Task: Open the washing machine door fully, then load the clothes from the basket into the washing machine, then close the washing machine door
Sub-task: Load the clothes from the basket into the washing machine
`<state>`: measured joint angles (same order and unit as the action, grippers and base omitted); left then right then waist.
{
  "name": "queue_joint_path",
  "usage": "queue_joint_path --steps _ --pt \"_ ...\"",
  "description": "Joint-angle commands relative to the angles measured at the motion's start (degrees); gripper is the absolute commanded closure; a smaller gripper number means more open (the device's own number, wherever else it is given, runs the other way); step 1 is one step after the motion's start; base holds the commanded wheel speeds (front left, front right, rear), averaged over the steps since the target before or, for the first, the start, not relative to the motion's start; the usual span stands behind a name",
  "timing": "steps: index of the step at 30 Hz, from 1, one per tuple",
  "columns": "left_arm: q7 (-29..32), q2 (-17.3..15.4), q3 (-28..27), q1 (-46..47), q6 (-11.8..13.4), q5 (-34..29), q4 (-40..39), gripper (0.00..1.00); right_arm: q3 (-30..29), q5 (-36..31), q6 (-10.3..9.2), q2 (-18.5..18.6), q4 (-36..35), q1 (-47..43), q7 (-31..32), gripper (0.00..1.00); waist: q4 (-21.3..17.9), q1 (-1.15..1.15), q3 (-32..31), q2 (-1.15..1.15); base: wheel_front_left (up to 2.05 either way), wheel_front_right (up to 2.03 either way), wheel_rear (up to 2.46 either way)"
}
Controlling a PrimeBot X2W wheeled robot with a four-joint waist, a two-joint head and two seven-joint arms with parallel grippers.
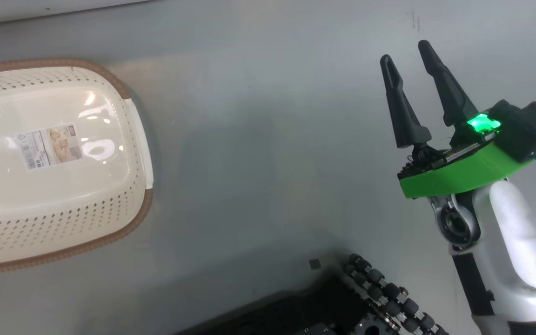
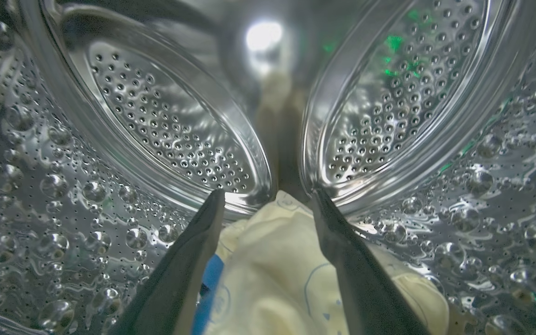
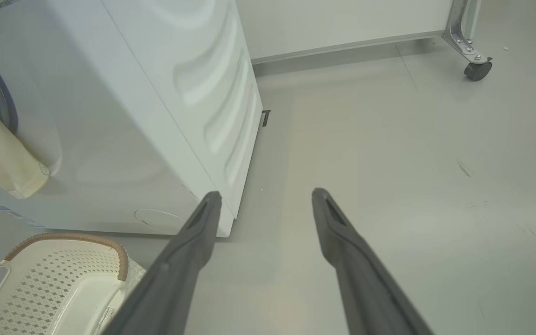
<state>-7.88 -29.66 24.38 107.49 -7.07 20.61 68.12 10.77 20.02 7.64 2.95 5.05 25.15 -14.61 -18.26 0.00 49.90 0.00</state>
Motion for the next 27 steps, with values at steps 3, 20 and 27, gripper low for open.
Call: queue_joint_path --steps 3,20,27 --pt "-1.9 -1.0 -0.2 0.1 -0.2 1.7 -0.5 0.0 -0.9 -1.4 -0.15 -0.1 -1.6 -1.4 -0.4 0.0 1.3 0.0 -1.6 0.0 0.0 0.0 0.0" --pt "-6.3 5.0 7.2 -24.2 -0.4 14.1 -7.1 0.0 -6.7 -7.9 -0.15 0.5 -1.2 -5.1 -0.4 0.0 10.4 0.0 -15.8 0.0 0.0 0.0 0.0" --pt "-7.1 5.2 9.7 -38.4 -0.4 18.8 -13.6 0.0 -8.7 -8.2 -0.15 1.7 -0.4 -9.0 -0.4 0.0 14.2 0.0 -25.5 0.0 0.0 0.0 0.0"
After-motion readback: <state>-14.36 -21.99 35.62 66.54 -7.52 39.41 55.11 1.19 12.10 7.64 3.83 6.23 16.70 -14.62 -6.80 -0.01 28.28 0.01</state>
